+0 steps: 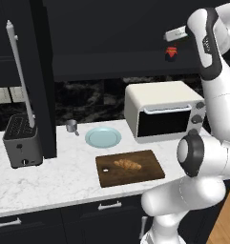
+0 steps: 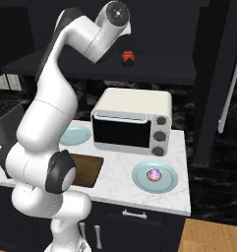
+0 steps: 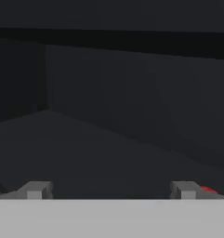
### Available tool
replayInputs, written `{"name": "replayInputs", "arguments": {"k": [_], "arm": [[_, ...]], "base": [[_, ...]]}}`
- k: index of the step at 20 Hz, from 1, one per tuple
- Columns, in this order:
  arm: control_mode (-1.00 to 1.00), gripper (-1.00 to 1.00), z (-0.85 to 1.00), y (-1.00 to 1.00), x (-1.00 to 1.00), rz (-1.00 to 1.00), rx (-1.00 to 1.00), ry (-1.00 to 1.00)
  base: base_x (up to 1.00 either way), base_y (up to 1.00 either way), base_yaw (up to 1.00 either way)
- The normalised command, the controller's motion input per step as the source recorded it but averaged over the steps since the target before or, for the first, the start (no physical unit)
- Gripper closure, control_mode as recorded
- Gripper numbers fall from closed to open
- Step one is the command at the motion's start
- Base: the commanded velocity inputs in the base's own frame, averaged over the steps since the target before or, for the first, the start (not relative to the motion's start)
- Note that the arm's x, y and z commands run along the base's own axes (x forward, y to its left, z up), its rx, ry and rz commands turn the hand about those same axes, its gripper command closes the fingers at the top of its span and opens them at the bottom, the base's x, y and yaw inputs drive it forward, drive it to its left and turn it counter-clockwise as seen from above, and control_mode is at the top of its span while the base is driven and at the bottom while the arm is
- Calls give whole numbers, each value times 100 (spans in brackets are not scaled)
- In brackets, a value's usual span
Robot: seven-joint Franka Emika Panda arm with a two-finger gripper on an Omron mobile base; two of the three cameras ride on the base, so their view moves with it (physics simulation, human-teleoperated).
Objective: From the different types of pastries on the counter, select a croissant and place it on the cutting board. Then retrieve a jar of jam from the cabinet and place it alongside the croissant on the cutting board.
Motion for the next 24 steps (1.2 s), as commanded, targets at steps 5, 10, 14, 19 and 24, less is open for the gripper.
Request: {"name": "replayInputs", "arguments": {"k": [5, 10, 14, 19, 24], "arm": [[-100, -100, -6, -50, -2, -47, 3, -29], [-100, -100, -9, -33, 0, -50, 2, -23], [-100, -100, -1, 4, 3, -12, 0, -1], [-100, -100, -13, 6, 0, -7, 0, 3], [-100, -100, -33, 0, -1, -3, 0, 14]], "base": [[0, 0, 0], [0, 0, 0], [0, 0, 0], [0, 0, 0], [0, 0, 0]]}}
